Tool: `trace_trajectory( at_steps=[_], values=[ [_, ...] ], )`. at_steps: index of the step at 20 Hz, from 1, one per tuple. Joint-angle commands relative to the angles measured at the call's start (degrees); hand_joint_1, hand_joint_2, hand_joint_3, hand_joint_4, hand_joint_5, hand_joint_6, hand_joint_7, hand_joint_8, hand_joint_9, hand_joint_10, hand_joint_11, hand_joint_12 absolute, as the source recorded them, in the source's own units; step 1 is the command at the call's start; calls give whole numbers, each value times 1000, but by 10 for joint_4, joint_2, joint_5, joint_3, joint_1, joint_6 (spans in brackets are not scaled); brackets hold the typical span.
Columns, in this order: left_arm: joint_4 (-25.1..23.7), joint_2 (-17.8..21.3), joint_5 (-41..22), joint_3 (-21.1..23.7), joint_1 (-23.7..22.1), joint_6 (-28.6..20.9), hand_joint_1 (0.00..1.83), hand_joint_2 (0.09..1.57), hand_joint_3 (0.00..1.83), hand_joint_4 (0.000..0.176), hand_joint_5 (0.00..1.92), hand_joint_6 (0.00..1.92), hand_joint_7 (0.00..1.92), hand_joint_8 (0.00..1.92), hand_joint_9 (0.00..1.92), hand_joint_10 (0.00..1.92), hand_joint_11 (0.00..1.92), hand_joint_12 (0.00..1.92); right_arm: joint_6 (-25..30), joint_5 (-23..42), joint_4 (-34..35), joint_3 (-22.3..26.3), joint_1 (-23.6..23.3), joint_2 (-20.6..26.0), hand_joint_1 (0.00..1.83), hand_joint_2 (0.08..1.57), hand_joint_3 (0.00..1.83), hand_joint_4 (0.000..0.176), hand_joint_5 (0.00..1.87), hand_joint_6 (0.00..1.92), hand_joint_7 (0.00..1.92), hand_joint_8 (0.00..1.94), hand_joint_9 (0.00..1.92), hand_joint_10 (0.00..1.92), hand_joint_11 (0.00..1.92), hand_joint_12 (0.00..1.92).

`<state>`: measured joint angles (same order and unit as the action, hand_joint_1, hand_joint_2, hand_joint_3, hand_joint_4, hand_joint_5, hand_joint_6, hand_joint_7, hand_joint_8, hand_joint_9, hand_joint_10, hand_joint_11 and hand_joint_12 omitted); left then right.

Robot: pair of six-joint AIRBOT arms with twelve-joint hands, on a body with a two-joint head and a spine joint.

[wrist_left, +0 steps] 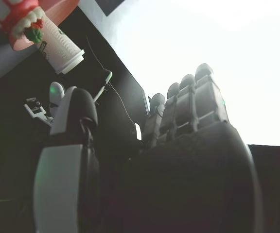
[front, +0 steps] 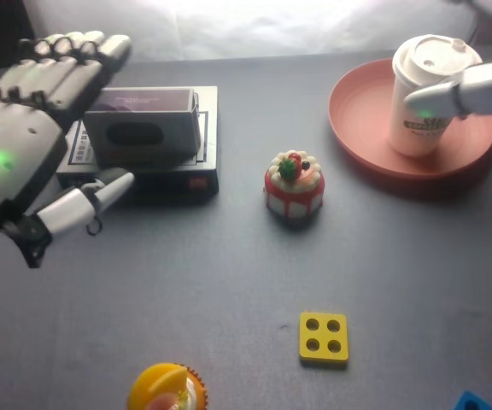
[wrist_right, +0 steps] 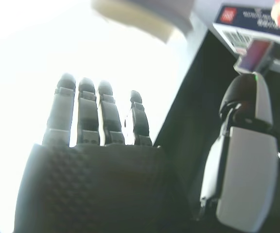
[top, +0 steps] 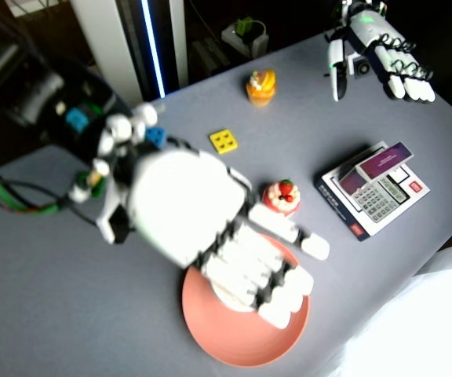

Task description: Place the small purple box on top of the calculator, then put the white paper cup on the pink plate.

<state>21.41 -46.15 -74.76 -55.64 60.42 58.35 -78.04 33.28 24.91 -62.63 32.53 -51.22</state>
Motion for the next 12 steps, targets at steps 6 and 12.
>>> trace_trajectory(
  at_steps=[6, 12],
  values=[
    [4, 6, -131, 11, 24, -7, 642, 1364, 0, 0, 0, 0, 0, 0, 0, 0, 0, 345, 80, 256, -86, 85, 70, 64, 744, 1112, 25, 78, 0, 0, 0, 0, 0, 0, 0, 0],
    [25, 11, -204, 24, 59, -18, 560, 1430, 10, 31, 0, 0, 0, 0, 0, 0, 0, 6, 117, 461, -97, 150, 181, 108, 640, 1031, 0, 112, 0, 0, 0, 0, 0, 0, 0, 0]
  ],
)
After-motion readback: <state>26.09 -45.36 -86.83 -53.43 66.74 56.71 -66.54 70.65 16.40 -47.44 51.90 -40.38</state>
